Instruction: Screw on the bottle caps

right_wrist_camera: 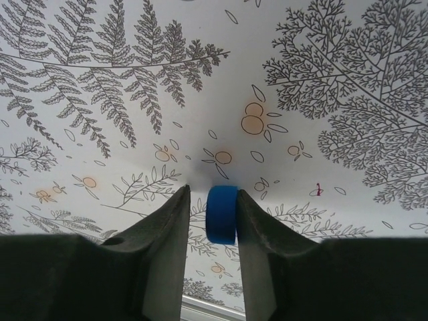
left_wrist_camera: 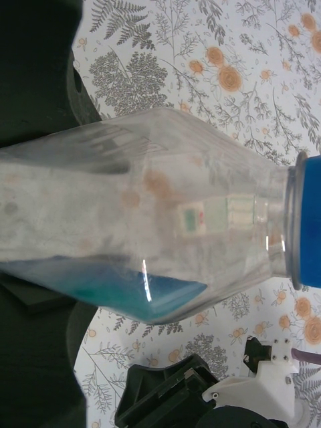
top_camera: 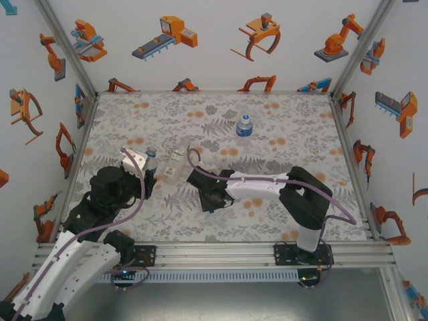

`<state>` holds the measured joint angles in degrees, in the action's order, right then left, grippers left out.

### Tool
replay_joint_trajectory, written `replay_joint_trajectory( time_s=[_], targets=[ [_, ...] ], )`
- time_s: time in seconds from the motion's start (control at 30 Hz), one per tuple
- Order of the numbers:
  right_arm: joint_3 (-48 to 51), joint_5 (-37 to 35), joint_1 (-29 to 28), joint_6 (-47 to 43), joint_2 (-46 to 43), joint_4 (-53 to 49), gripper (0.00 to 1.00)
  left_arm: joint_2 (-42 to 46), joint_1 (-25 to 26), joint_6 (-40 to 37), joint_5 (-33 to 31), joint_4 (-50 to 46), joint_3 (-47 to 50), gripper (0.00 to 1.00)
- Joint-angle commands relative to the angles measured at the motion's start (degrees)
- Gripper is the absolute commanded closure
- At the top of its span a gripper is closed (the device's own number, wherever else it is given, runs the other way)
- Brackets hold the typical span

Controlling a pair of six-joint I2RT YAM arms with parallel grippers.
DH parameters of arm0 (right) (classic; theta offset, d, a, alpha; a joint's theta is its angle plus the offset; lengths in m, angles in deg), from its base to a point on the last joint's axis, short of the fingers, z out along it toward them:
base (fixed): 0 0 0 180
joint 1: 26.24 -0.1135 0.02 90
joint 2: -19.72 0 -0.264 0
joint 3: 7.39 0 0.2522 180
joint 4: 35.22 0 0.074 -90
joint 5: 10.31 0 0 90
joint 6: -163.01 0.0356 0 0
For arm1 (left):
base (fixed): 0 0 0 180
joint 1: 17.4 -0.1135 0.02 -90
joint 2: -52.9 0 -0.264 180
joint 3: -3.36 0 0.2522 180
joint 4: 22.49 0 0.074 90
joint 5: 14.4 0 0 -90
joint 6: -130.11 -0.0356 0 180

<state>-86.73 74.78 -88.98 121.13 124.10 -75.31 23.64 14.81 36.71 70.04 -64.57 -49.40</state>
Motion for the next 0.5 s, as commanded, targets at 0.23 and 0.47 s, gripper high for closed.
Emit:
replay_joint_trajectory(
  time_s=[0.23,0.47],
  targets=[
    [7.1,6.0,3.7,2.1,-3.7,8.6,0.75,-0.6,-0.1,0.3,-0.4,-0.3,-1.4,0.87],
    [19.7,13.5,10.4,4.1,-10.0,23.4,0.75,-1.3,-0.1,0.4,-0.4,-0.4,-1.3,0.87]
  ],
)
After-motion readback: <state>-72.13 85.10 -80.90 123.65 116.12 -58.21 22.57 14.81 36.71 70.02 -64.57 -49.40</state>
